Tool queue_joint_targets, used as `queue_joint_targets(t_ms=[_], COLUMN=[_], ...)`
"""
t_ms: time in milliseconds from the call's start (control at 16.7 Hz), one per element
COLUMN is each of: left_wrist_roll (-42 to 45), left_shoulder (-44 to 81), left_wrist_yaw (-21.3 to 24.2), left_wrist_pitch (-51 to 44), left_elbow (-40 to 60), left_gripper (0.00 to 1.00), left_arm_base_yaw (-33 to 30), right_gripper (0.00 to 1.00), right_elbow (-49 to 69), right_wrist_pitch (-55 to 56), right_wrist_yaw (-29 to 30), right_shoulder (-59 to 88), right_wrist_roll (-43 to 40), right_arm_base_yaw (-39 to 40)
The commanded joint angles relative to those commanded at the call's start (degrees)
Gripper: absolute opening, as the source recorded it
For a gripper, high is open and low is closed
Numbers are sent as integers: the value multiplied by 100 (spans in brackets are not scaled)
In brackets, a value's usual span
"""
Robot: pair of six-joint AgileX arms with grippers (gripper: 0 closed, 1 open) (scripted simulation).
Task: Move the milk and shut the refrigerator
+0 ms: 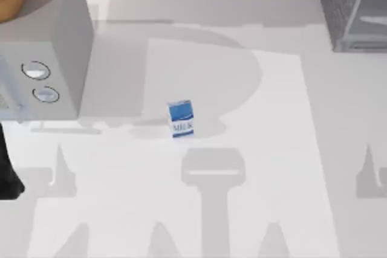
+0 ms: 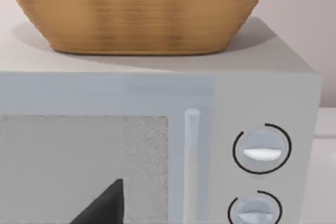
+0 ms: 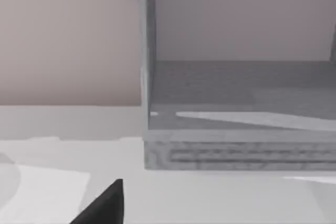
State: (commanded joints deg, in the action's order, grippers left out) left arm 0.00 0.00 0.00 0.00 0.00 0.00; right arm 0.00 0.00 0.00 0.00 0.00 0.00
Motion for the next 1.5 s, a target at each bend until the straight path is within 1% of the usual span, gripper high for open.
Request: queue_joint_targets(t_ms=[180, 240, 360, 480, 900, 1080, 1260, 1500], left_wrist_roll=[0, 0, 0, 0, 0, 0, 0, 0], left_shoulder=[0, 0, 0, 0, 0, 0, 0, 0], left_wrist_yaw=[0, 0, 0, 0, 0, 0, 0, 0], left_wrist_pitch=[0, 0, 0, 0, 0, 0, 0, 0], left_elbow=[0, 0, 0, 0, 0, 0, 0, 0], left_gripper=[100, 100, 100, 100, 100, 100, 100, 100], left_arm_base_yaw=[0, 0, 0, 0, 0, 0, 0, 0], right_gripper=[100, 100, 100, 100, 100, 100, 100, 100], right_elbow=[2, 5, 11, 19, 84, 119, 137, 116], right_wrist_pitch=[75, 199, 587, 1111, 3185, 3842, 4165, 4164], right_wrist_yaw=[77, 205, 638, 1299, 4091, 4917, 5300, 5305], right_shoulder=[76, 202, 616, 1191, 3399, 4060, 4385, 4385], right_wrist_roll=[10, 22, 45, 63, 93, 100, 104, 104], right_arm_base_yaw=[78, 207, 644, 1308, 4106, 4903, 5275, 5274])
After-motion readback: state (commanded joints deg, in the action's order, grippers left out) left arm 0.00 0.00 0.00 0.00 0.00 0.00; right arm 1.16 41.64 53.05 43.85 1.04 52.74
